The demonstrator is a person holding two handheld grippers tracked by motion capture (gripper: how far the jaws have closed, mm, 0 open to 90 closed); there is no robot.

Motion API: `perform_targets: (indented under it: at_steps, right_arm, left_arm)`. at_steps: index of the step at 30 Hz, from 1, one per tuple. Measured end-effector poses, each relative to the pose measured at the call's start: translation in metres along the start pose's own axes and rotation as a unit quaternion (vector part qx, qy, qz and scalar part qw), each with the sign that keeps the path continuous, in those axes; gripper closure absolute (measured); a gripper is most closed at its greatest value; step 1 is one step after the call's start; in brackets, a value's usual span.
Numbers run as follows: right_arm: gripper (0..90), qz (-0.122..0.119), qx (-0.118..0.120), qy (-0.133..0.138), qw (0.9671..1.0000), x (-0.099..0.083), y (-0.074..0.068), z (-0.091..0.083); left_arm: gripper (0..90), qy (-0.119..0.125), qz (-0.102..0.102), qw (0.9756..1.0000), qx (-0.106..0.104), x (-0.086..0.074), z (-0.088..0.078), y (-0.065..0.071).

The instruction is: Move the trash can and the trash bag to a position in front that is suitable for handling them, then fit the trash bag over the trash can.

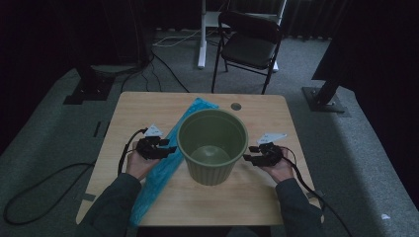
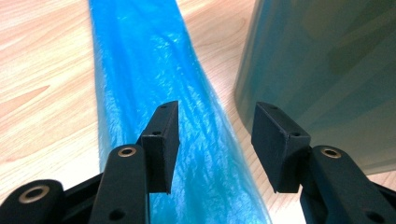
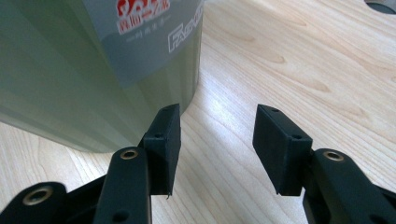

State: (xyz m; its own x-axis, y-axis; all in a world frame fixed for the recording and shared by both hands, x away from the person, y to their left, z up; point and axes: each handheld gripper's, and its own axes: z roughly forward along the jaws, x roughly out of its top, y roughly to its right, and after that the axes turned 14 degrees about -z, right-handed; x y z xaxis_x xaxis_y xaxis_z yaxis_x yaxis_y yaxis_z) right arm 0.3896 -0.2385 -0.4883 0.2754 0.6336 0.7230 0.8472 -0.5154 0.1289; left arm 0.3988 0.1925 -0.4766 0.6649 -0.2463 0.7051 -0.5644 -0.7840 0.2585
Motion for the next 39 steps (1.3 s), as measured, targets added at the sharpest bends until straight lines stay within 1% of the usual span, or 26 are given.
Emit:
perform_targets:
  at_steps: [4, 6, 7, 8, 9, 11, 12, 17, 20, 22, 23, 24, 25, 26, 28, 29, 30, 31, 32, 34, 36, 37, 38, 39]
  right_arm:
    - [49.4, -0.004, -0.003, -0.006, 1.0, -0.001, 0.0, 0.002]
    - [48.6, -0.002, -0.005, -0.005, 1.0, -0.002, 0.001, 0.001]
    - [48.0, 0.0, -0.006, -0.005, 1.0, -0.003, 0.002, 0.001]
    - [48.0, 0.0, -0.006, -0.005, 1.0, -0.003, 0.002, 0.001]
    - [47.7, 0.0, -0.008, -0.006, 0.9999, -0.004, 0.002, 0.001]
    - [47.3, 0.005, -0.01, -0.008, 0.9999, -0.006, 0.005, 0.001]
    - [47.2, 0.006, -0.01, -0.009, 0.9999, -0.007, 0.005, 0.002]
    - [47.0, 0.008, -0.012, -0.012, 0.9998, -0.008, 0.006, 0.002]
    - [46.6, 0.007, -0.014, -0.014, 0.9998, -0.008, 0.007, 0.002]
    - [46.6, 0.006, -0.013, -0.015, 0.9998, -0.009, 0.007, 0.002]
    - [46.6, 0.006, -0.013, -0.016, 0.9998, -0.009, 0.007, 0.002]
    - [46.6, 0.005, -0.012, -0.018, 0.9998, -0.009, 0.007, 0.002]
    - [46.6, 0.004, -0.011, -0.019, 0.9997, -0.009, 0.007, 0.003]
    - [46.6, 0.004, -0.011, -0.019, 0.9997, -0.009, 0.007, 0.003]
    - [46.4, 0.002, -0.01, -0.02, 0.9997, -0.009, 0.006, 0.003]
    - [46.4, 0.002, -0.01, -0.02, 0.9997, -0.009, 0.006, 0.003]
    - [46.1, 0.001, -0.008, -0.022, 0.9997, -0.009, 0.005, 0.004]
    - [46.1, 0.001, -0.008, -0.022, 0.9997, -0.009, 0.005, 0.004]
    - [46.1, -0.002, -0.008, -0.025, 0.9997, -0.009, 0.005, 0.005]
    - [46.1, -0.003, -0.006, -0.025, 0.9997, -0.009, 0.005, 0.005]
    - [46.1, -0.004, -0.005, -0.027, 0.9996, -0.009, 0.004, 0.007]
    - [46.1, -0.003, -0.003, -0.029, 0.9996, -0.009, 0.004, 0.007]
    - [46.1, -0.005, -0.003, -0.031, 0.9995, -0.009, 0.004, 0.008]
    - [46.1, -0.004, -0.002, -0.032, 0.9995, -0.009, 0.004, 0.008]
  left_arm:
    - [50.8, 0.0, -0.001, 1.0, 0.008, 0.0, -0.001, -0.003]
    - [50.1, 0.004, -0.007, 0.9999, 0.012, 0.0, -0.003, -0.006]
    - [49.7, 0.005, -0.007, 0.9998, 0.017, 0.0, -0.003, -0.008]
    - [49.2, 0.005, -0.007, 0.9998, 0.017, 0.0, -0.003, -0.008]
    - [49.2, 0.007, -0.011, 0.9997, 0.021, 0.0, -0.005, -0.011]
    - [48.8, 0.009, -0.016, 0.9996, 0.023, 0.0, -0.006, -0.013]
    - [48.6, 0.011, -0.02, 0.9995, 0.02, 0.0, -0.006, -0.014]
    - [48.3, 0.005, -0.021, 0.9994, 0.026, 0.005, -0.003, -0.019]
    - [48.0, 0.001, -0.018, 0.9994, 0.028, 0.008, -0.001, -0.021]
    - [48.0, -0.004, -0.016, 0.9993, 0.034, 0.012, 0.004, -0.024]
    - [48.0, -0.01, -0.012, 0.9991, 0.039, 0.012, 0.007, -0.025]
    - [47.9, -0.01, -0.007, 0.9989, 0.045, 0.013, 0.008, -0.026]
    - [47.9, -0.006, -0.011, 0.9989, 0.045, 0.014, 0.009, -0.028]
    - [47.9, -0.006, -0.011, 0.9989, 0.045, 0.014, 0.009, -0.028]
    - [47.9, 0.001, -0.025, 0.9988, 0.041, 0.018, 0.014, -0.034]
    - [47.9, 0.001, -0.025, 0.9988, 0.041, 0.018, 0.014, -0.034]
    - [47.9, -0.005, -0.03, 0.9987, 0.042, 0.02, 0.019, -0.038]
    - [47.8, -0.005, -0.03, 0.9987, 0.042, 0.02, 0.019, -0.038]
    - [47.8, -0.006, -0.035, 0.9982, 0.048, 0.022, 0.023, -0.041]
    - [47.6, -0.01, -0.041, 0.9978, 0.05, 0.025, 0.028, -0.044]
    - [47.1, -0.018, -0.04, 0.9974, 0.058, 0.026, 0.033, -0.045]
    - [46.8, -0.018, -0.04, 0.9974, 0.058, 0.026, 0.033, -0.045]
    - [46.8, -0.027, -0.038, 0.9967, 0.067, 0.028, 0.039, -0.046]
    - [46.7, -0.029, -0.04, 0.9963, 0.07, 0.029, 0.042, -0.047]
